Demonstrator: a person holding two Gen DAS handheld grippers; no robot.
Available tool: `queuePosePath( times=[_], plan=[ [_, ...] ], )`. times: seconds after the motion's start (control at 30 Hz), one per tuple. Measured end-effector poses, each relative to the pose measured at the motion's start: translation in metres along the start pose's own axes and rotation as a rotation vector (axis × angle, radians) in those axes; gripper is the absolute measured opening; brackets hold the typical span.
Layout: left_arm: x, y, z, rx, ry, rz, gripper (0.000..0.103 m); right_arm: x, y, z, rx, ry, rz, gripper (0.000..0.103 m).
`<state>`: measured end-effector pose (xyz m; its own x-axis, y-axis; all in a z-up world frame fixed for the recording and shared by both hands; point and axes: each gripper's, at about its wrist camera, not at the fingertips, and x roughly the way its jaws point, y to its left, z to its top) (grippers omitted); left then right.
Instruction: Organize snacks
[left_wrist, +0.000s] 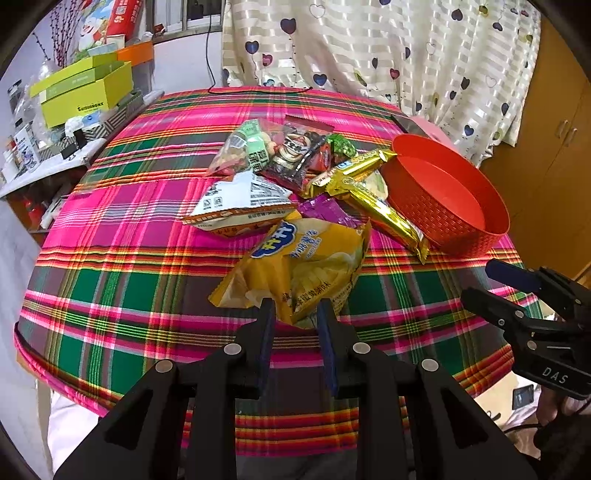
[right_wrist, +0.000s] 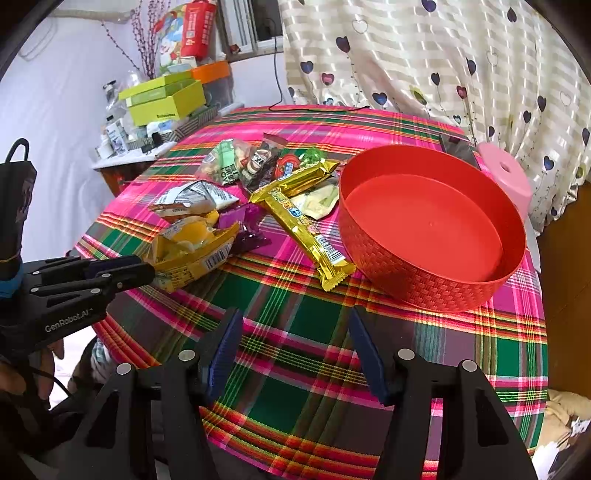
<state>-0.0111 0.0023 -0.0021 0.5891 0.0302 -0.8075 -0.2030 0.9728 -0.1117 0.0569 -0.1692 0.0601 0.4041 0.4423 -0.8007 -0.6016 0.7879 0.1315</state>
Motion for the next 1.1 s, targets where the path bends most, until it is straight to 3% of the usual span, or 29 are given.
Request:
queuePosePath(
  times=[0.43, 1.1],
  plan=[
    [0.0030, 0.0095, 0.0016, -0.044, 0.009, -0.011, 0.024, 0.0024, -0.0001, 0.0055, -0.001, -0.003, 0.010, 0.059],
    [-0.0041, 0.0035, 0.0042, -0.008, -0.034, -0.043, 0.024, 0.0010, -0.0088, 0.0054, 0.021, -0.013, 0.001, 0.059]
  ],
)
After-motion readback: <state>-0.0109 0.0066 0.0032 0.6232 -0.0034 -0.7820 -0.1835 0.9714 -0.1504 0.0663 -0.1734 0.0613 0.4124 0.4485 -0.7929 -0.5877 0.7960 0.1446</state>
